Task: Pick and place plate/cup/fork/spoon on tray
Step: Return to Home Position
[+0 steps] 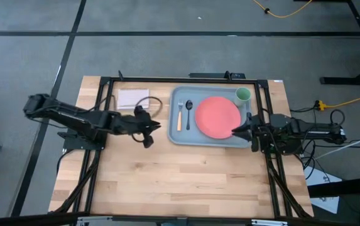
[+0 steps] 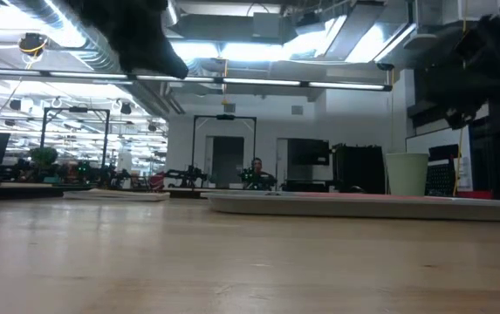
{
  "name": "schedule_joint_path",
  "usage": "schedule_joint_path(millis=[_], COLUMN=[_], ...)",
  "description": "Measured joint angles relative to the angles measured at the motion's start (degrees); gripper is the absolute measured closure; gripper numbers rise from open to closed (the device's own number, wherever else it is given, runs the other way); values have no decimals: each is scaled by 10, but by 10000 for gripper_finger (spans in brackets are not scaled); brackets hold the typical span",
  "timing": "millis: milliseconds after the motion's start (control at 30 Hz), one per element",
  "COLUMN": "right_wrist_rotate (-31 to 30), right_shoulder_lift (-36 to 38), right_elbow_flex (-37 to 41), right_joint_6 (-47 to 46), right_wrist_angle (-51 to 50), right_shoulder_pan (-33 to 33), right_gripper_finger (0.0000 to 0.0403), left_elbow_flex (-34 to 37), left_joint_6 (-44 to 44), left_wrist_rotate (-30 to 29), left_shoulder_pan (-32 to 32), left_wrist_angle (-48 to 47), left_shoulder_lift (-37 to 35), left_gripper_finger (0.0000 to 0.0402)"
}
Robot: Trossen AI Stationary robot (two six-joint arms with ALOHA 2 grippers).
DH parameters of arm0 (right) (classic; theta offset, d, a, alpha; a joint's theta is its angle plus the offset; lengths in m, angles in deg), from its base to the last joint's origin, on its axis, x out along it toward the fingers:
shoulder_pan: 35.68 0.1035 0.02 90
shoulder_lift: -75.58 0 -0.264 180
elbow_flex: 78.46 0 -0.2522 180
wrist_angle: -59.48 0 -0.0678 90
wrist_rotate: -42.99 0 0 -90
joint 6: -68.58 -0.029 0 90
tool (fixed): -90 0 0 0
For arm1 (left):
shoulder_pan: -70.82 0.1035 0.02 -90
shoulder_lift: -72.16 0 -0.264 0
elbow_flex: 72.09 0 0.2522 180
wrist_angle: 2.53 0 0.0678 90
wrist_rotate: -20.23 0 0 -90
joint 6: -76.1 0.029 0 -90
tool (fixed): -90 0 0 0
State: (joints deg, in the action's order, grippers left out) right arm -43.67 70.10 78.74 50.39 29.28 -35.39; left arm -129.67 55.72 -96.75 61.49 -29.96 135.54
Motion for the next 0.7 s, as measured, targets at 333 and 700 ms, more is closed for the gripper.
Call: schedule_joint_path(millis=[333,700], right_wrist_rotate=[-17,-56], right_shoulder_lift=[54,54], right_elbow_flex=[-29,-76], right_joint_6=[-38,-41], right_wrist_angle=[-79,-121], right_shoulder_pan=[0,0], right_gripper_finger=[324,324], left_elbow_flex=[253,354], left_joint_6=[-3,-4], left_wrist_rotate=[59,22], left_shoulder_pan=[48,40], left_wrist_angle=[262,259], left_shoulder_lift=[-127,-261], left_gripper_finger=[352,352])
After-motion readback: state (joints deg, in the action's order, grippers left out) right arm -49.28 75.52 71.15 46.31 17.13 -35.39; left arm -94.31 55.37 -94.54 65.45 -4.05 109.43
